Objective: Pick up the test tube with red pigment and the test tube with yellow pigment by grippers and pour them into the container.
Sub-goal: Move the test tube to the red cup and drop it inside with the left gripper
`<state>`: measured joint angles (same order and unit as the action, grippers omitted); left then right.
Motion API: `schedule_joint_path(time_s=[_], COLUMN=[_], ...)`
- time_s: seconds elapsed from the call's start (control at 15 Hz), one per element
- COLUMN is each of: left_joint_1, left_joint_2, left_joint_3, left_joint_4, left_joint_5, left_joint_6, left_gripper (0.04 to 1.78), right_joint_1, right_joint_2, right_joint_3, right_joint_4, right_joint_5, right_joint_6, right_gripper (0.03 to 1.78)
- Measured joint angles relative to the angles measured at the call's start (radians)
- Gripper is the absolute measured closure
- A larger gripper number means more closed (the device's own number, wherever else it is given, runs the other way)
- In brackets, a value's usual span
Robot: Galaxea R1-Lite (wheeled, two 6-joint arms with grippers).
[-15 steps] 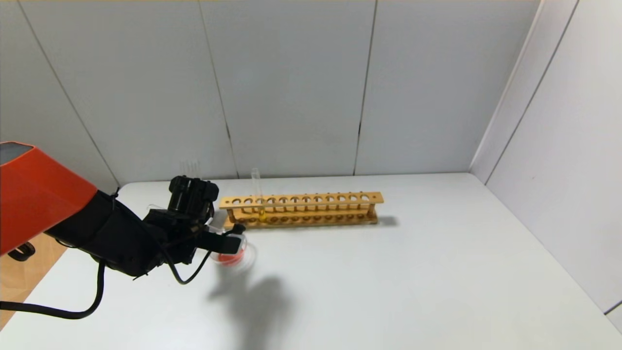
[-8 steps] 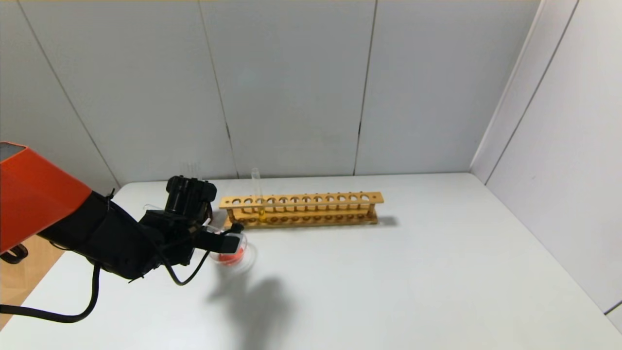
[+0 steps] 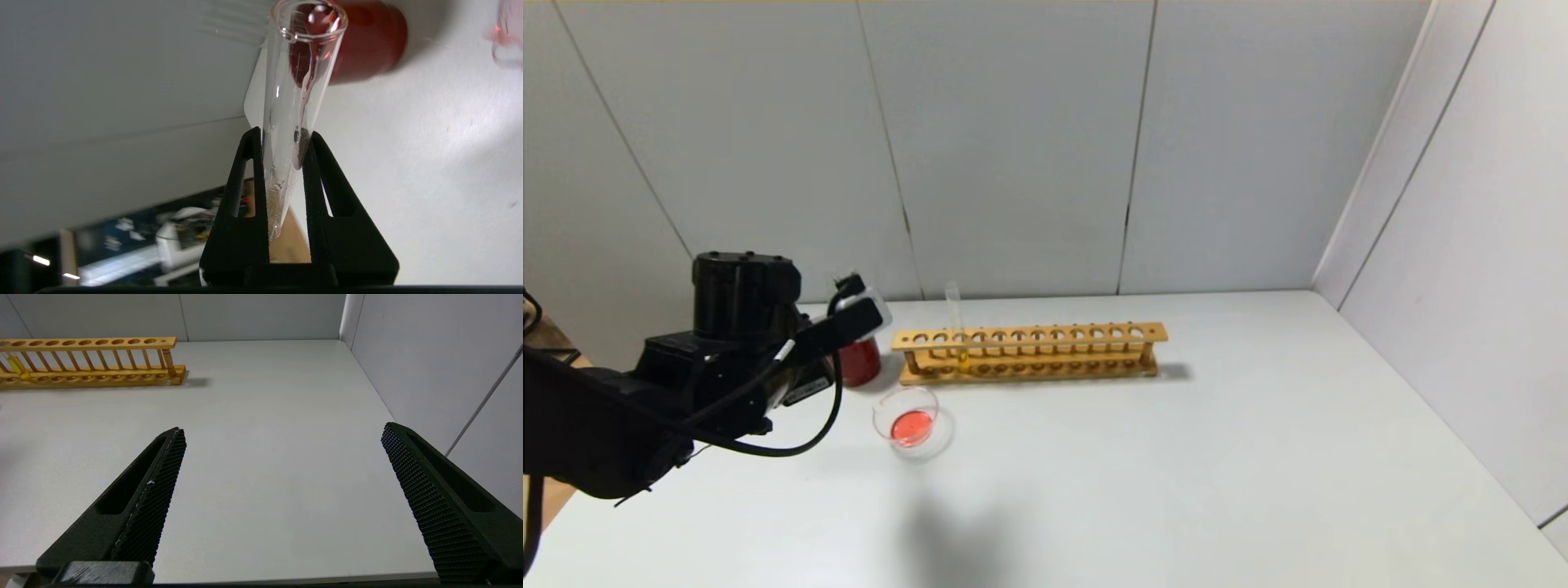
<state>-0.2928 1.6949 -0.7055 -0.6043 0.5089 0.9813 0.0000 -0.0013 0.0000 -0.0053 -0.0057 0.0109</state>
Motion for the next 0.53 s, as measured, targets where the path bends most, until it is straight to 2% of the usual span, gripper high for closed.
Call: schedule_joint_path(time_s=[0.33,0.53], left_joint_1=[0.036,0.097], left_joint_2=[-0.085,-0.069], left_joint_3=[-0.071,-0.124], left_joint_4=[-0.011,-0.013], left_joint_5=[-0.011,-0.133], left_joint_6=[-0.572,-0.791], left_gripper=[1.51,1.51], right_joint_1=[0.000,0.000], right_joint_2=[0.000,0.000], right_joint_3=[0.000,0.000], right_joint_4=[0.000,0.000], right_joint_5=[0.000,0.001], right_joint_6=[0.000,0.000], right_gripper=[0.06,0.06])
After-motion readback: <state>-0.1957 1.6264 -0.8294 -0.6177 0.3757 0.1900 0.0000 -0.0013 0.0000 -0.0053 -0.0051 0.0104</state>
